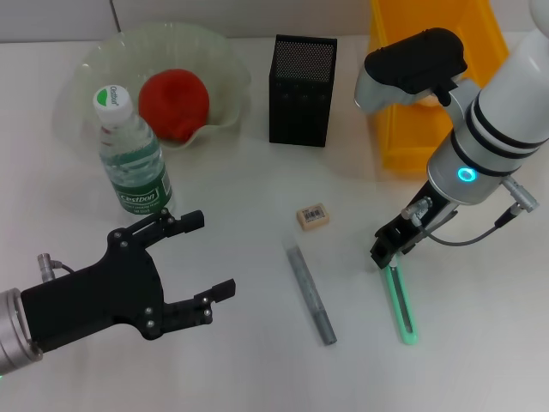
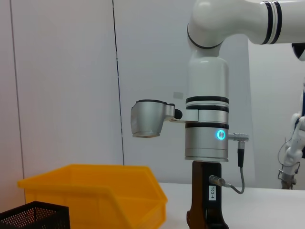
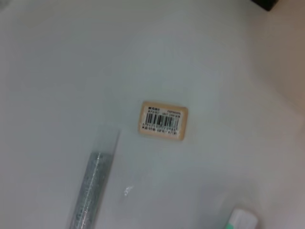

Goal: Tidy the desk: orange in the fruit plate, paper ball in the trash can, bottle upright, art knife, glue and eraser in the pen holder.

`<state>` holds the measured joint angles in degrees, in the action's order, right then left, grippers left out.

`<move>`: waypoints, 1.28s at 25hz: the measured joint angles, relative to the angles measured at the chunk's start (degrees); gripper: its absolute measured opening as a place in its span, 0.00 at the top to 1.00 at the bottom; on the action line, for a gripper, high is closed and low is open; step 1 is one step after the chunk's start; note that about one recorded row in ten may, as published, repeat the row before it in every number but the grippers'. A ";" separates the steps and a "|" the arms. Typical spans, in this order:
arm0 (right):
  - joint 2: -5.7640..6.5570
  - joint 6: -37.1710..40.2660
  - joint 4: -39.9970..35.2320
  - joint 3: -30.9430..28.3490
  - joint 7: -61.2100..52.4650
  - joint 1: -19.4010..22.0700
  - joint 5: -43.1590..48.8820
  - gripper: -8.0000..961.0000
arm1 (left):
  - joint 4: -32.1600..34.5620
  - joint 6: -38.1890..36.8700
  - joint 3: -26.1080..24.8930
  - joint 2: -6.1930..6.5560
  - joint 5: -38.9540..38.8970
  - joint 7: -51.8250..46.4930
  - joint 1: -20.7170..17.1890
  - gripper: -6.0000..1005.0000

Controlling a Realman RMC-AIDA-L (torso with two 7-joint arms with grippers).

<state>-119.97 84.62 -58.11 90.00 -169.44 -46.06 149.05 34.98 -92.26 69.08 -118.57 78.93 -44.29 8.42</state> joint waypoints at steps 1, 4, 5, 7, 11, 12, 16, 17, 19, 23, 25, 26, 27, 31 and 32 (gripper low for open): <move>0.00 0.00 0.00 0.00 0.00 0.00 0.00 0.56 | 0.00 0.00 0.00 0.00 0.00 0.00 0.02 0.14; 0.00 0.00 0.06 0.00 0.04 0.00 0.00 0.59 | 0.00 -0.01 0.00 0.00 0.00 0.00 0.06 0.14; 0.00 -0.01 0.08 0.00 0.04 0.00 0.00 0.59 | 0.00 -0.01 0.00 0.00 0.00 0.00 0.07 0.14; 0.00 0.00 0.13 0.01 0.05 0.00 0.00 0.59 | 0.00 -0.02 0.00 0.00 0.00 0.00 0.11 0.14; 0.05 0.12 0.19 0.10 0.07 0.00 0.01 0.59 | 0.00 -0.03 0.00 0.00 0.00 0.00 0.11 0.14; 0.07 0.12 0.24 0.21 0.08 0.00 0.01 0.59 | 0.00 -0.03 0.00 0.00 0.00 0.00 0.11 0.14; 0.09 -0.01 0.33 0.68 0.16 0.04 0.01 0.61 | -0.41 0.12 0.00 -0.05 -0.01 0.21 0.10 0.14; 0.09 0.00 0.34 0.72 0.16 0.04 0.05 0.62 | -0.71 0.23 0.00 -0.05 0.00 0.47 0.11 0.14; 0.11 0.04 0.42 0.94 0.16 0.00 0.12 0.69 | -0.81 0.32 0.00 -0.07 -0.01 0.61 0.13 0.14; 0.26 0.09 0.58 1.60 0.62 0.04 0.22 0.78 | -1.06 0.48 0.00 -0.09 -0.01 0.63 0.16 0.14; 0.26 0.12 0.39 1.78 0.75 0.10 0.23 0.79 | -1.06 0.48 0.00 -0.09 -0.01 0.63 0.16 0.14; 0.26 0.16 0.14 1.97 0.87 0.17 0.24 0.79 | -1.10 0.48 0.00 -0.09 0.00 0.64 0.17 0.14; 0.26 0.21 -0.17 2.16 0.91 0.27 0.25 0.79 | -1.10 0.48 0.00 -0.09 0.00 0.64 0.17 0.14; 0.28 0.28 -1.11 2.34 0.94 0.57 0.33 0.81 | -1.14 0.30 -0.03 -0.09 -0.08 0.67 0.19 0.14; 0.30 0.28 -1.39 2.34 0.95 0.64 0.33 0.81 | -1.14 0.30 -0.03 -0.09 -0.08 0.67 0.19 0.14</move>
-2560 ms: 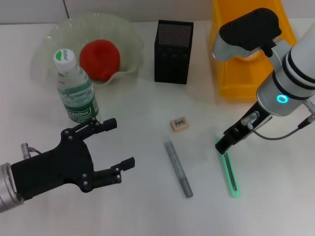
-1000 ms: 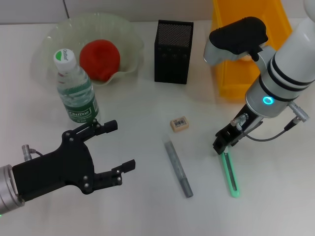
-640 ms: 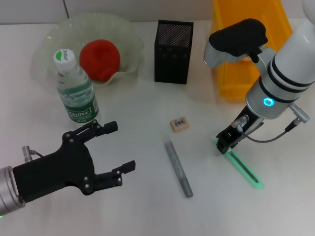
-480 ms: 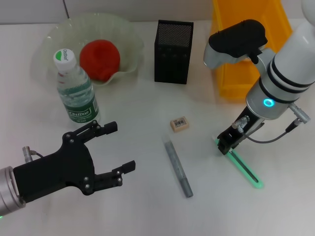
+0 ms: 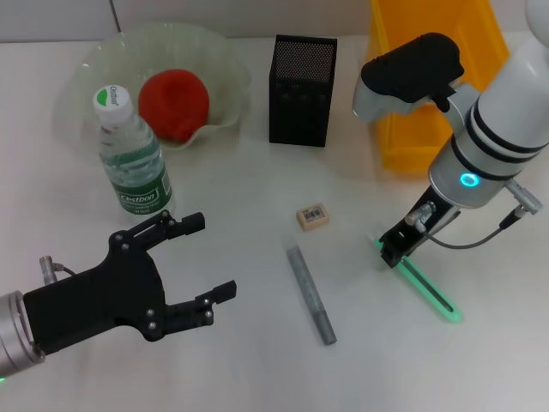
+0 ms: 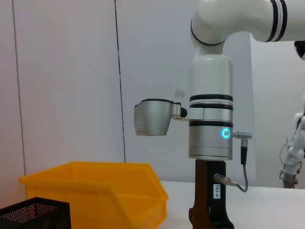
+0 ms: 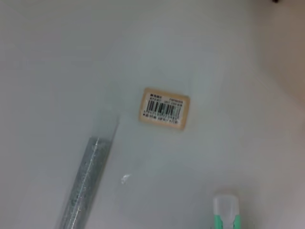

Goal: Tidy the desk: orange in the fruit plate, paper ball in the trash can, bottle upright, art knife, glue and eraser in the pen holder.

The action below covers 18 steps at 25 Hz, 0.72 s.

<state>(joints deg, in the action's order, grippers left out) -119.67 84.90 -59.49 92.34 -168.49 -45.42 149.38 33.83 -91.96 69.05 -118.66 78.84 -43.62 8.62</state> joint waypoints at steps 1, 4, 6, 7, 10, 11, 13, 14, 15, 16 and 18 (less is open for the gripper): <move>0.10 0.29 -1.28 -0.11 0.04 0.36 -0.05 0.81 | 0.00 -0.01 -0.01 0.00 -0.01 0.01 0.00 0.14; 0.23 1.39 -4.43 -0.82 0.28 1.10 -0.17 0.81 | 0.00 -0.06 0.01 0.01 -0.07 0.02 0.04 0.14; 0.36 3.95 -12.79 -4.59 1.42 2.78 -0.35 0.81 | 0.00 -0.12 0.03 0.01 -0.15 0.03 0.13 0.14; 0.36 3.95 -12.79 -4.59 1.42 2.78 -0.35 0.81 | 0.00 -0.12 0.03 0.01 -0.15 0.03 0.13 0.14; 0.33 4.75 -23.77 -11.57 4.11 5.33 -2.89 0.81 | -0.02 -0.15 0.03 0.01 -0.21 0.03 0.30 0.14; 0.32 1.91 -29.77 -15.23 6.32 7.58 -7.27 0.81 | -0.09 -0.14 0.03 0.01 -0.21 0.03 0.42 0.14; 0.36 -0.41 -31.73 -16.49 7.81 8.73 -9.95 0.81 | -0.31 0.07 0.03 -0.05 -0.14 0.03 0.51 0.14; 0.35 -4.15 -32.85 -17.46 10.69 10.47 -13.90 0.81 | -0.31 0.07 0.03 -0.05 -0.14 0.03 0.51 0.14; 0.35 -8.77 -33.05 -17.92 14.50 12.28 -18.65 0.81 | -0.39 0.18 0.03 -0.08 -0.11 0.03 0.53 0.14; 0.30 -17.50 -30.94 -17.96 25.10 15.76 -29.11 0.81 | -0.39 0.18 0.03 -0.08 -0.11 0.03 0.53 0.14; 0.26 -21.75 -28.51 -17.59 31.77 17.44 -35.25 0.81 | -0.64 0.19 0.03 -0.09 -0.14 0.04 0.54 0.14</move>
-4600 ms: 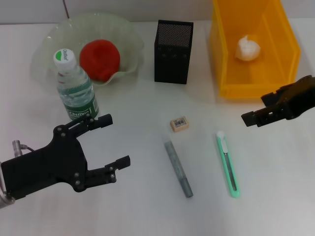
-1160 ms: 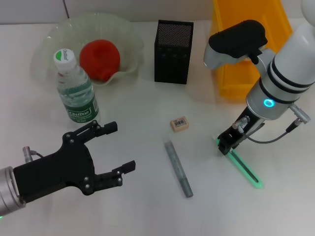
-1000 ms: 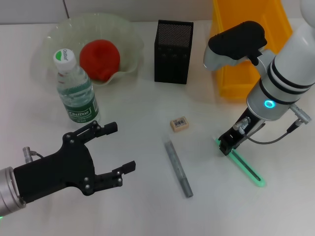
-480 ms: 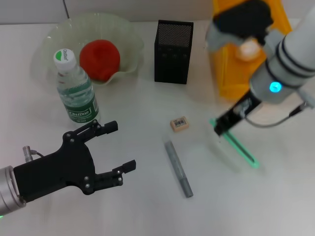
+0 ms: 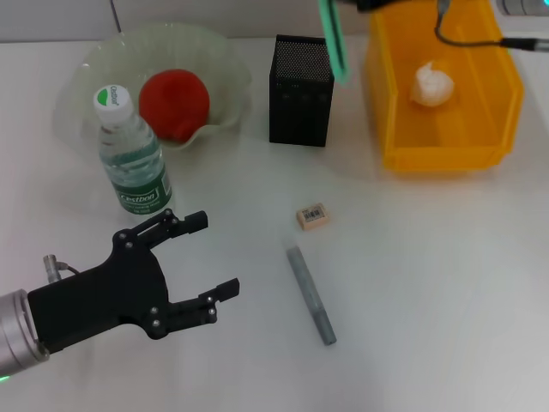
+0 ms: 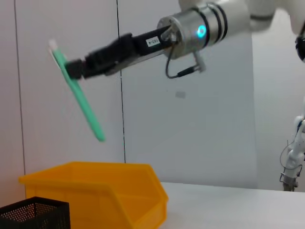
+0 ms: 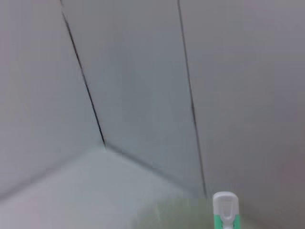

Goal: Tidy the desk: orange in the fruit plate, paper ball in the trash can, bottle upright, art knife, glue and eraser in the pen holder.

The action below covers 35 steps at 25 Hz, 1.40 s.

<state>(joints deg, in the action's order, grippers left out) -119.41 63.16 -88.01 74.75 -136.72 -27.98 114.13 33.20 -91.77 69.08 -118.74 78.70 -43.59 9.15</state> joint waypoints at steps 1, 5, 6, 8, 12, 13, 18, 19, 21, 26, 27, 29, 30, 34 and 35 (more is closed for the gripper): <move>-0.07 -4.15 3.55 0.49 8.20 1.24 -7.40 0.81 | -0.85 0.00 0.00 0.00 -0.26 0.00 0.34 0.14; -0.07 -10.22 20.47 0.79 34.58 0.47 -29.84 0.81 | -1.82 0.00 -0.01 0.01 -0.30 0.48 0.85 0.14; -0.07 -10.39 26.20 0.62 41.86 -0.59 -35.78 0.81 | -1.82 0.00 -0.01 0.01 -0.30 0.48 0.85 0.14; -0.08 -10.08 39.04 0.63 62.19 -3.47 -49.94 0.81 | -2.98 -0.02 -0.03 0.00 -0.32 1.22 1.55 0.14; -0.16 -7.50 51.18 1.15 78.25 -6.91 -61.56 0.81 | -4.11 -0.02 0.00 0.00 -0.14 1.33 2.52 0.14; -0.20 -4.91 56.98 1.19 84.19 -8.74 -65.16 0.81 | -4.17 -0.01 0.00 0.00 -0.07 1.34 2.60 0.14; -0.44 -3.45 64.59 1.28 90.26 -11.09 -67.88 0.81 | -4.19 -0.35 0.07 0.00 0.01 1.36 2.62 0.14; -0.44 -3.45 64.59 1.28 90.26 -11.09 -67.88 0.81 | -4.20 -0.36 0.09 0.00 0.02 1.36 2.62 0.14; -0.45 -3.84 66.05 1.20 90.60 -11.51 -67.95 0.81 | -4.20 -0.37 0.09 0.00 0.02 1.37 2.63 0.14; -0.47 -6.85 67.45 1.20 90.90 -11.92 -68.14 0.81 | -4.29 -0.31 0.31 0.00 0.05 1.39 2.64 0.14; -0.47 -7.45 67.67 1.27 90.93 -12.03 -68.16 0.81 | -4.29 -0.31 0.31 0.00 0.05 1.39 2.64 0.14; -0.47 -8.06 67.94 1.28 90.98 -12.14 -68.20 0.80 | -4.29 -0.23 0.35 0.00 0.05 1.40 2.64 0.14; -0.47 -8.24 67.97 1.28 91.01 -12.16 -68.24 0.79 | -4.29 -0.23 0.35 0.00 0.05 1.40 2.64 0.14; -0.47 -8.58 68.03 1.28 91.04 -12.18 -68.27 0.77 | -4.28 -0.20 0.36 0.00 0.05 1.40 2.63 0.14; -0.47 -8.59 68.04 1.28 91.05 -12.18 -68.25 0.77 | -4.28 -0.20 0.36 0.00 0.05 1.40 2.63 0.14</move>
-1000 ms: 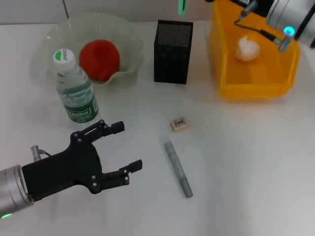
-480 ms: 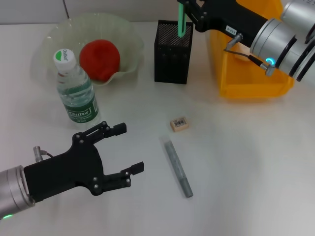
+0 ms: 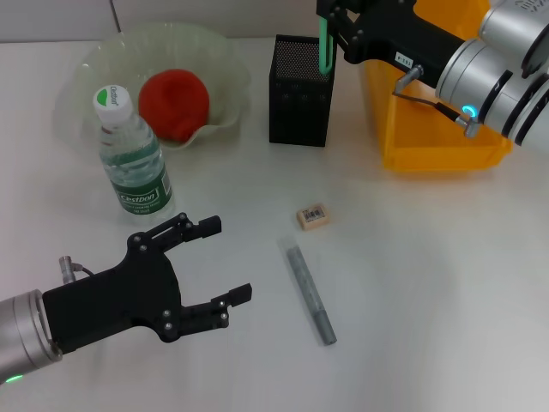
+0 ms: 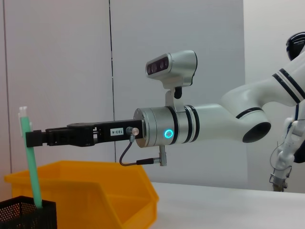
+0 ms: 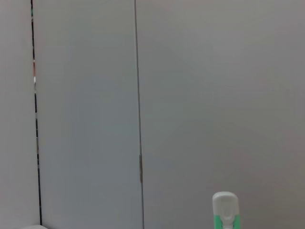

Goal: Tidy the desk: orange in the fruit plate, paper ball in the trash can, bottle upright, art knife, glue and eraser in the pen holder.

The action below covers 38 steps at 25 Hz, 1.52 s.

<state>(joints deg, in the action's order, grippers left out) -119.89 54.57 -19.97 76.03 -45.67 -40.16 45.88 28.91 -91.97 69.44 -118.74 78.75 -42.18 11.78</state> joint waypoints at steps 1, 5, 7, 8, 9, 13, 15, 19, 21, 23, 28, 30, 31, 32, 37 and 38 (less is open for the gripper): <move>0.00 -0.05 0.01 0.00 0.02 0.00 0.06 0.76 | 0.00 -0.01 0.00 0.00 0.00 0.00 0.00 0.14; 0.00 -0.57 0.05 0.00 0.05 0.00 0.23 0.74 | 0.01 -0.14 0.00 0.00 0.00 0.00 0.00 0.14; 0.00 -0.75 0.06 0.00 0.03 0.00 0.20 0.73 | 0.01 -0.16 0.00 0.00 0.00 0.00 0.00 0.14; 0.00 -0.77 -0.06 0.00 -0.23 0.06 0.25 0.72 | 0.00 -0.17 0.00 0.00 0.00 -0.02 -0.01 0.14; 0.00 -0.77 -0.06 0.00 -0.23 0.06 0.25 0.70 | 0.00 -0.17 0.00 0.00 0.00 -0.02 -0.01 0.14; 0.08 1.33 -2.95 -0.01 -1.94 1.67 0.37 0.62 | 0.01 -0.20 0.00 0.00 -0.04 -0.04 -0.17 0.14; 0.35 2.39 -8.16 0.23 -6.64 4.22 1.44 0.57 | 0.01 -0.20 -0.01 0.00 -0.05 -0.04 -0.19 0.14; 0.62 1.70 -20.92 0.53 -20.70 8.99 8.16 0.48 | 0.01 -0.18 0.00 0.04 -0.07 -0.12 -0.39 0.14; 0.70 0.77 -31.34 0.01 -35.46 10.92 18.20 0.43 | 0.01 -0.04 -0.01 0.09 -0.05 -0.32 -0.51 0.14; 0.78 4.65 -46.28 -1.86 -62.70 10.34 42.15 0.34 | 0.01 -0.15 -0.01 0.09 -0.04 -0.39 -0.66 0.14; 0.82 22.43 -55.79 -2.99 -91.93 2.15 77.53 0.18 | 0.01 -0.24 -0.01 0.00 -0.01 -0.54 -0.65 0.14; 0.80 25.88 -56.07 -2.84 -94.54 0.52 81.67 0.15 | 0.01 -0.24 -0.01 0.00 -0.01 -0.57 -0.60 0.14; 0.80 28.37 -56.09 -2.50 -95.63 -0.95 84.61 0.14 | 0.01 -0.24 -0.01 0.01 0.00 -0.57 -0.58 0.14; 0.76 30.50 -56.06 -2.02 -96.16 -2.20 87.43 0.12 | 0.01 -0.24 -0.01 0.00 0.00 -0.58 -0.53 0.14; 0.59 32.57 -54.74 5.91 -92.31 -5.65 99.65 0.13 | 0.00 -0.24 -0.01 0.00 0.00 -0.62 -0.40 0.14; 0.47 32.02 -53.36 10.15 -90.10 -6.70 101.93 0.13 | 0.01 -0.24 -0.01 0.00 0.00 -0.65 -0.36 0.14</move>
<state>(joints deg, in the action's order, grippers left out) -119.42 86.59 -73.33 86.18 -135.77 -46.86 147.81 28.92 -92.20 69.43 -118.74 78.75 -42.83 11.42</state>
